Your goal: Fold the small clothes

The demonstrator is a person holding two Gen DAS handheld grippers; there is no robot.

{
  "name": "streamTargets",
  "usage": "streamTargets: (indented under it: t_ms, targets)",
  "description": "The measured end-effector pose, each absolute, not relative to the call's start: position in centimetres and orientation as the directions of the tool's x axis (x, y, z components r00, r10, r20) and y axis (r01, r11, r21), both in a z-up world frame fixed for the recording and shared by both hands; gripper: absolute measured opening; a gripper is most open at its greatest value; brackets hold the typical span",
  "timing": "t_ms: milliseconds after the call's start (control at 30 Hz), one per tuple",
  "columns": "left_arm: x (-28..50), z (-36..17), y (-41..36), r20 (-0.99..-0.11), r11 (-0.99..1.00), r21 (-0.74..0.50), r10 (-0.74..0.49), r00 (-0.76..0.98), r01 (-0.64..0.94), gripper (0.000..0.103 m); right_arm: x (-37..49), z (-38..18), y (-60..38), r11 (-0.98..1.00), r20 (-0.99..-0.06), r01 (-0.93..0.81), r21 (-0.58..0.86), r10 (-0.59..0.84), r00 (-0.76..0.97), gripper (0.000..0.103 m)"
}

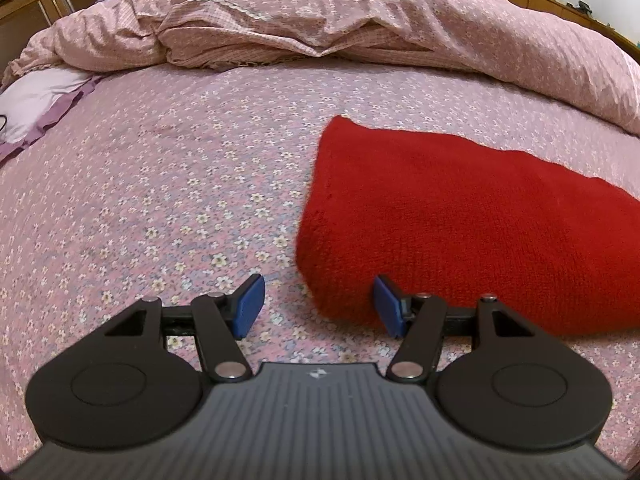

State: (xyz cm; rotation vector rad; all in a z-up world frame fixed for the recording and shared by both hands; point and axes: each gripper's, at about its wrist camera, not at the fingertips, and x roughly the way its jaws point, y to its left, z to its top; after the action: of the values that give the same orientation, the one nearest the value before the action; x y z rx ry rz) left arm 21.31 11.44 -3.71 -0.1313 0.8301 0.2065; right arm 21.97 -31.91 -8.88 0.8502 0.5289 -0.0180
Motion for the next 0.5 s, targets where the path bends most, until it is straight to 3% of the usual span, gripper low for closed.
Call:
streamTargets:
  t_ms: [133,500]
  targets:
    - [21.0,-3.6,12.0,-0.744,0.970,-0.040,0.132,0.655,-0.241,0.066,21.5,-7.3,-31.7,0.710,-0.418,0.159,0.686,0.206,0.885,0.036]
    - [20.4,-2.9,14.3,-0.733,0.964,-0.040,0.150,0.663,-0.262,0.066,21.8,0.2,-26.8,0.833,-0.294,-0.064,0.549,0.265,0.918,0.033]
